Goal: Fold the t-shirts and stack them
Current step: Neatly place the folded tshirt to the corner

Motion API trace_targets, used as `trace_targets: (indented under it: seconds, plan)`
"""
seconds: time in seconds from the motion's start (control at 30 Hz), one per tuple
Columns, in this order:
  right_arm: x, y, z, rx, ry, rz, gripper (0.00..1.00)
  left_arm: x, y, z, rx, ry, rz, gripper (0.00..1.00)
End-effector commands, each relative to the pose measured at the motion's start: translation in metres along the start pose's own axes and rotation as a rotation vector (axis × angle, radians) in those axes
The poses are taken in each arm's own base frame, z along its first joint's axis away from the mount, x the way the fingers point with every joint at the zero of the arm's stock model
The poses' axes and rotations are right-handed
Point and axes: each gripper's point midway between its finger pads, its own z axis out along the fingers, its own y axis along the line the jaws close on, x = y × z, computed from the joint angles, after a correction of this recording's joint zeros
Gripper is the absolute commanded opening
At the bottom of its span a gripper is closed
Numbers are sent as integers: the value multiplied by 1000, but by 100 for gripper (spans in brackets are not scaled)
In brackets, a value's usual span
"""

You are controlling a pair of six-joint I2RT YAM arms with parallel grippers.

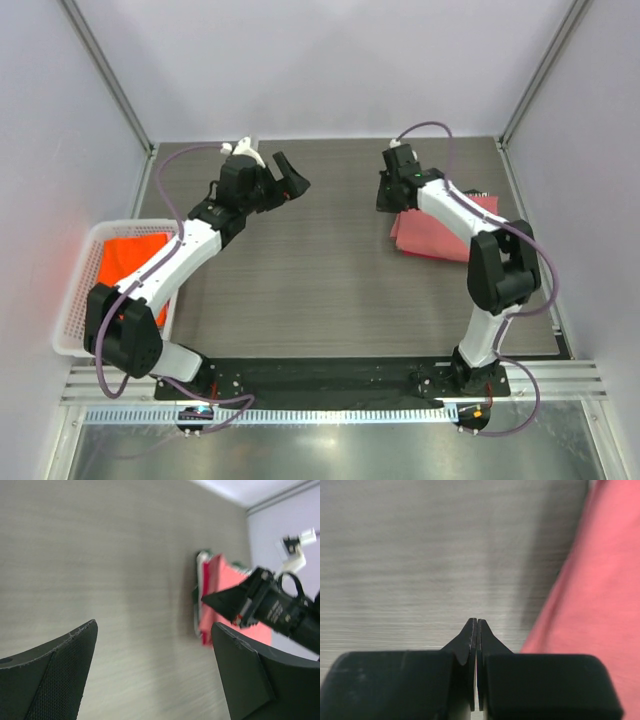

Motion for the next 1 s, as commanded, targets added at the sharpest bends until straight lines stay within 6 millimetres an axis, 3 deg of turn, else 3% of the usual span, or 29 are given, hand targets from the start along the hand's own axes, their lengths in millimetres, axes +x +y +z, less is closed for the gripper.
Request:
trace_targets:
  seconds: [0.0, 0.1, 0.27, 0.53, 0.77, 0.83, 0.97]
  plan:
    - [18, -5, 15, 111, 20, -31, 1, 28, 18, -19, -24, 85, 30, 95]
    - [36, -9, 34, 184, 56, -66, 1, 33, 29, -35, -54, 82, 53, 95]
    - [54, -39, 51, 351, 90, -107, 1, 39, 38, -49, -64, 65, 58, 95]
    - [75, -106, 66, 546, 171, -134, 1, 56, 51, -42, -86, 110, 52, 94]
    - [69, -174, 40, 690, 165, -41, 1, 60, 61, -41, -108, 86, 31, 94]
    - [62, -183, 31, 709, 139, -23, 1, 65, 65, -43, -113, 94, 27, 95]
    - [49, -182, 15, 713, 84, 0, 4, 66, 74, -48, -138, 63, 17, 95]
